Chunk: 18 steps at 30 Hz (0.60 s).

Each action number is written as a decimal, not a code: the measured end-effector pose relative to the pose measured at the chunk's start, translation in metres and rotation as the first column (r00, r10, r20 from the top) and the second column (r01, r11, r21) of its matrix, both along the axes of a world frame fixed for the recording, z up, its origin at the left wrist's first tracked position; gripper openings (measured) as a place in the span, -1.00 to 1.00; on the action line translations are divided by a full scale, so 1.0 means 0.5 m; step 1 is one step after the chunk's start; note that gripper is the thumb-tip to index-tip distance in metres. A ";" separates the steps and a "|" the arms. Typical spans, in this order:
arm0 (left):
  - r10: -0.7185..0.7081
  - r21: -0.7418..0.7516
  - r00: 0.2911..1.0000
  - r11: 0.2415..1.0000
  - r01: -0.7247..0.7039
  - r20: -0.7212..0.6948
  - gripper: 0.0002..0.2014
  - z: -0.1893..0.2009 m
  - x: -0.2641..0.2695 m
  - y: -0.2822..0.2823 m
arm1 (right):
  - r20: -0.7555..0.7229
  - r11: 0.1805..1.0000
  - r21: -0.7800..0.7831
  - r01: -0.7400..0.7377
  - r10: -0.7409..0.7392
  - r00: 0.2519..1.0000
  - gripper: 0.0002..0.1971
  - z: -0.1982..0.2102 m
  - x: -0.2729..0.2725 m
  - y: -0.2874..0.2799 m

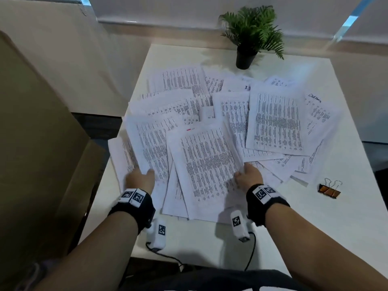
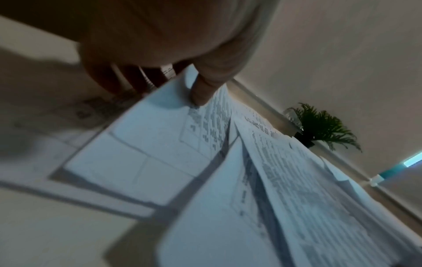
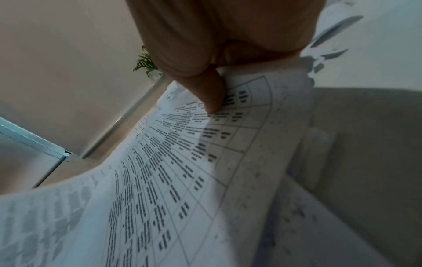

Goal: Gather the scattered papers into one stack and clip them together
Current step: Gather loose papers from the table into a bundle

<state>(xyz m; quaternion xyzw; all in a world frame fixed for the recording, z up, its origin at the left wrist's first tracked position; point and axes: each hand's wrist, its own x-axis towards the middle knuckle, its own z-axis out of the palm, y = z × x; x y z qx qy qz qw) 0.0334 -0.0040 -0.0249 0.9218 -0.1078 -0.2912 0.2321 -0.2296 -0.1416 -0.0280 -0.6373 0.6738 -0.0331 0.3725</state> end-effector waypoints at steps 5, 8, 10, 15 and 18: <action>0.049 0.120 0.999 0.992 -0.050 0.009 -0.59 0.015 0.025 0.032 | -0.009 1.000 -0.009 0.006 -0.007 1.000 -0.90 -0.007 0.006 -0.004; -0.031 -0.055 0.996 0.998 0.036 0.089 -0.81 0.023 0.030 0.034 | 0.007 1.000 0.006 -0.017 0.017 1.000 -0.90 -0.003 0.016 0.001; -0.092 -0.089 0.962 0.989 0.118 0.256 -0.80 0.050 0.033 0.028 | 0.030 0.999 -0.035 -0.017 0.018 0.999 -0.93 0.003 0.018 0.003; -0.095 -0.238 0.770 0.921 0.308 0.631 -0.84 0.154 0.048 0.021 | 0.103 0.986 -0.110 0.123 -0.111 0.988 -0.95 0.025 0.005 -0.001; -0.004 -0.405 0.659 0.786 0.467 0.752 -0.65 0.219 0.048 0.023 | 0.177 0.986 -0.070 0.152 -0.137 0.975 -0.80 0.038 -0.003 0.002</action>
